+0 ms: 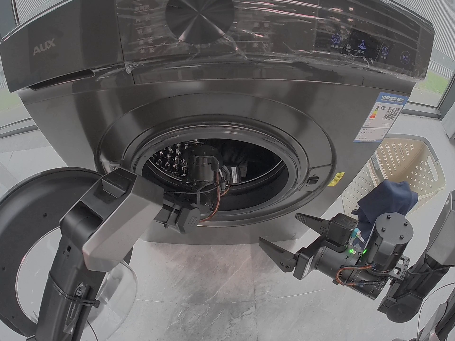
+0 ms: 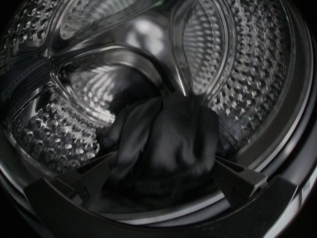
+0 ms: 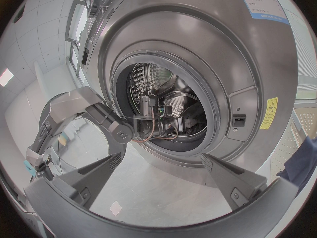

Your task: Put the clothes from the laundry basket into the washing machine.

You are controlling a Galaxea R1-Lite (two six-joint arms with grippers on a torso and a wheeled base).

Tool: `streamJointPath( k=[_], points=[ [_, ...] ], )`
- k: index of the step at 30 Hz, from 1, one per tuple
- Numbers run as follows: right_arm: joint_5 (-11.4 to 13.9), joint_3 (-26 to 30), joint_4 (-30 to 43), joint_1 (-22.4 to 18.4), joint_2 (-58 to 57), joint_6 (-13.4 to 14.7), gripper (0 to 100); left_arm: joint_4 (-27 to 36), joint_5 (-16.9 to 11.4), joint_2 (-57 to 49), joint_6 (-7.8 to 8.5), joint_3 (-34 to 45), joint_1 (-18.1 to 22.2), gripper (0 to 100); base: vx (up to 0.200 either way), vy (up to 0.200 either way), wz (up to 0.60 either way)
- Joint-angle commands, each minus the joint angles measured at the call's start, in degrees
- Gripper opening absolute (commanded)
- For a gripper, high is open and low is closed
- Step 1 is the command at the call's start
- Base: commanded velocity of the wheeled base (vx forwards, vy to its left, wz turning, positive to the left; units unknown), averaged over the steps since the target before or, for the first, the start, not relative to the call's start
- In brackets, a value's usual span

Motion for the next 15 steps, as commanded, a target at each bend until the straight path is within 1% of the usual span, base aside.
streamJointPath(
  k=[1,2,3,4,7,10,13,14,15],
  points=[
    [0.0,0.1,0.0,0.0,-0.2,0.0,100,-0.9,-0.1,-13.2,3.83,18.2,-2.3,100,0.0,0.0,0.0],
    [0.0,0.1,0.0,0.0,-0.2,0.0,100,-1.6,-0.1,-13.9,4.18,19.4,-2.5,100,0.0,0.0,0.0],
    [0.0,0.1,0.0,0.0,-0.2,0.0,100,-3.7,-0.1,-15.4,4.79,22.3,-3.3,100,0.0,0.0,0.0],
    [0.0,0.1,0.0,0.0,-0.2,0.0,100,-4.4,-0.1,-16.0,5.06,23.1,-3.5,100,0.0,0.0,0.0],
    [0.0,0.4,0.0,-0.1,-0.2,0.0,100,-9.0,-0.1,-20.0,7.34,31.3,-4.6,100,0.0,0.0,0.0],
    [0.0,1.0,0.0,-0.1,-0.2,0.0,100,-10.9,-1.2,-24.4,7.69,39.0,-5.9,100,0.0,0.0,0.0],
    [0.2,2.6,0.0,0.0,-0.3,0.0,100,-12.0,-2.7,-28.4,7.25,46.6,-7.9,100,0.0,0.0,0.0],
    [0.2,2.9,0.0,0.0,-0.3,0.0,100,-12.2,-2.8,-28.7,7.25,47.3,-8.1,100,0.0,0.0,0.0],
    [0.2,3.8,0.0,0.1,-0.5,-0.1,100,-13.0,-2.8,-30.4,7.34,50.9,-9.0,100,0.0,0.0,0.0]
  ],
)
